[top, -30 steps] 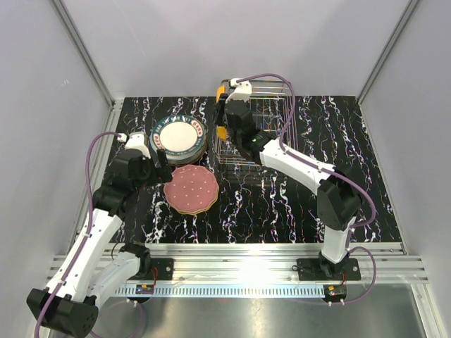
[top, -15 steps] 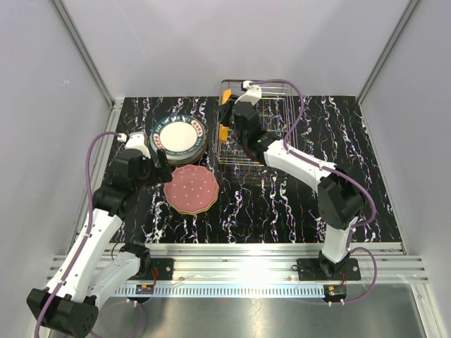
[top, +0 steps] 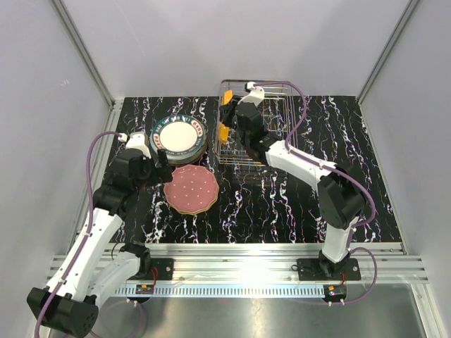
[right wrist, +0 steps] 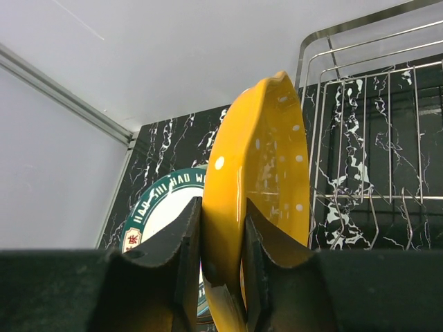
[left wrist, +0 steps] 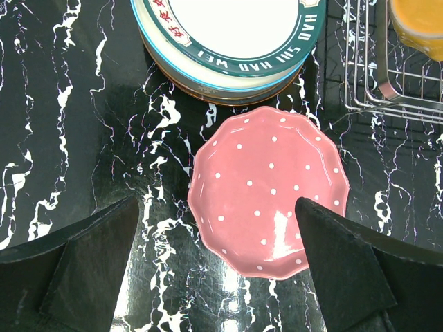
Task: Load the plates into the dish rack
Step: Insert the plate into the dish rack
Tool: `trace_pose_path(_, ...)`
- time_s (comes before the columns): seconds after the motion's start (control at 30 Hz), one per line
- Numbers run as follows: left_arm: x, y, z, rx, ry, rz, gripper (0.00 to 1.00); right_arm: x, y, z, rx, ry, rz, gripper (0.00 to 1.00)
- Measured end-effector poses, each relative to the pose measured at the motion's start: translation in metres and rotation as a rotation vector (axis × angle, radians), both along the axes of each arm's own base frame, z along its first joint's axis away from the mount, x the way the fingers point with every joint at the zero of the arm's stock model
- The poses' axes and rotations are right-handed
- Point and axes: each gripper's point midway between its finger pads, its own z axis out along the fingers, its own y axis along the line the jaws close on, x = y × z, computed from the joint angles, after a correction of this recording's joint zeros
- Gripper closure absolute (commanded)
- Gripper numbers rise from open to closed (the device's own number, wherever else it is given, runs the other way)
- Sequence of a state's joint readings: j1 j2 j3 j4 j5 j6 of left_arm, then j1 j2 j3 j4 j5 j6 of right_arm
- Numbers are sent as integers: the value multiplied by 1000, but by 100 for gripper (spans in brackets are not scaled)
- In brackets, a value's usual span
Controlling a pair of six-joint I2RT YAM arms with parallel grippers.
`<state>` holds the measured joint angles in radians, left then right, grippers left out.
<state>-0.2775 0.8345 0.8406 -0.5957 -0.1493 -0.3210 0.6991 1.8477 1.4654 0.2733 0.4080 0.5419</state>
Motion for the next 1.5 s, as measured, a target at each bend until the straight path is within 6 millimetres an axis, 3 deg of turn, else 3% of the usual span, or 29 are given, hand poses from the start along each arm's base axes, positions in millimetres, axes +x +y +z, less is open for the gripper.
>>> trace_pose_path(0.33, 0, -1, 0, -2, 1, -4, 1, -3, 1, 10, 22, -13, 16, 100)
trace_pose_path(0.83, 0, -1, 0, -3, 1, -4, 1, -1, 1, 7, 42, -5, 20, 100)
trace_pose_path(1.17, 0, -1, 0, -4, 1, -7, 1, 8, -1, -10, 36, 19, 9, 100)
trace_pose_path(1.5, 0, -2, 0, -7, 2, -11, 1, 16, 9, -45, -96, 77, 49, 100)
